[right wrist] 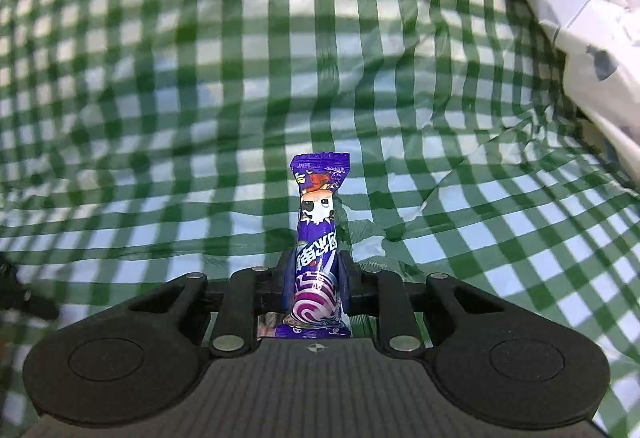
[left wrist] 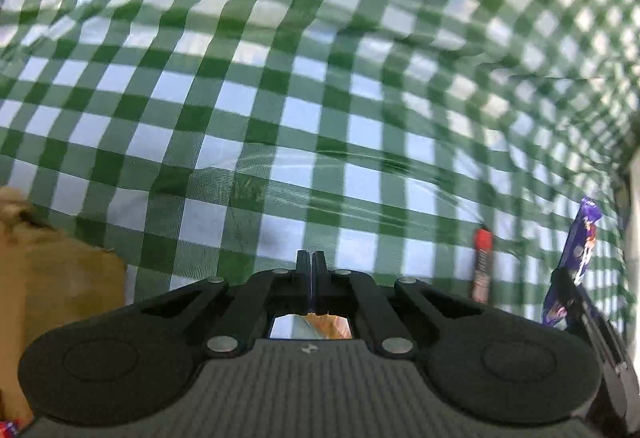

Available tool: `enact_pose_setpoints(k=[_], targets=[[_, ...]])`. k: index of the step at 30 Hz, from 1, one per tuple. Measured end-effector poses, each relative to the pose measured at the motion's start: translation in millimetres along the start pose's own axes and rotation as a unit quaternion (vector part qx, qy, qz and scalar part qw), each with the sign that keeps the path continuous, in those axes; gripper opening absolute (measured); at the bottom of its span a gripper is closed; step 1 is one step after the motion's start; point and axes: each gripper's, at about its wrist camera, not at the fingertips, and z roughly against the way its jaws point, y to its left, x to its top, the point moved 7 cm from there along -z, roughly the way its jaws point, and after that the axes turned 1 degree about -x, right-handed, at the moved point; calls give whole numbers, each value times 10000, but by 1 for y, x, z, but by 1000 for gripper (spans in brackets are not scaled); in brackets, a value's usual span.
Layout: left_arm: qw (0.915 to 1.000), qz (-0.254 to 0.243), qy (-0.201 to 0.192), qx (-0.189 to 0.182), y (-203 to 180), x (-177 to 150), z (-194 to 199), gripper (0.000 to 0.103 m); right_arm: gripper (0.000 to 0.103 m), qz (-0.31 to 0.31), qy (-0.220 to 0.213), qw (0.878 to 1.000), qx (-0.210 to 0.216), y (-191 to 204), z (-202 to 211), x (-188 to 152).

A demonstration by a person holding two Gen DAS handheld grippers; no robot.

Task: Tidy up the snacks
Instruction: 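Grasp the small red-gold candy with the left tool while the right grasps the purple lollipop pack, then carry the candy and lollipop pack over the cardboard box with both tools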

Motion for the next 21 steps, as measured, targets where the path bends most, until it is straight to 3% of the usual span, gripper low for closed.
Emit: enact_pose_setpoints(k=[3, 5, 6, 7, 8, 14, 15, 16, 21], targets=[[9998, -193, 31, 63, -7, -7, 10, 3, 23, -59, -27, 10000, 57, -2, 31, -5], [9990, -254, 357, -71, -12, -15, 1, 39, 23, -160, 110, 9998, -18, -6, 41, -10], [9981, -156, 574, -150, -14, -18, -7, 69, 23, -240, 187, 9995, -32, -9, 43, -13], [9980, -16, 607, -152, -15, -19, -13, 82, 23, -303, 236, 9992, -54, -11, 45, -15], [9985, 54, 539, -106, -16, -19, -18, 84, 23, -362, 276, 9989, -87, -15, 47, -17], [9942, 230, 1012, 291, -34, -17, -76, 79, 23, -625, 391, 9972, -106, -27, 60, -29], [9951, 191, 898, 365, -35, -14, -76, 57, 23, -663, 406, 9969, -107, -29, 60, -31], [9963, 37, 764, 398, -39, -12, -72, 24, 23, -693, 432, 9966, -104, -31, 60, -34], [9969, -35, 677, 411, -29, -26, -36, 22, 23, -935, 444, 9946, -110, -36, 66, -43]])
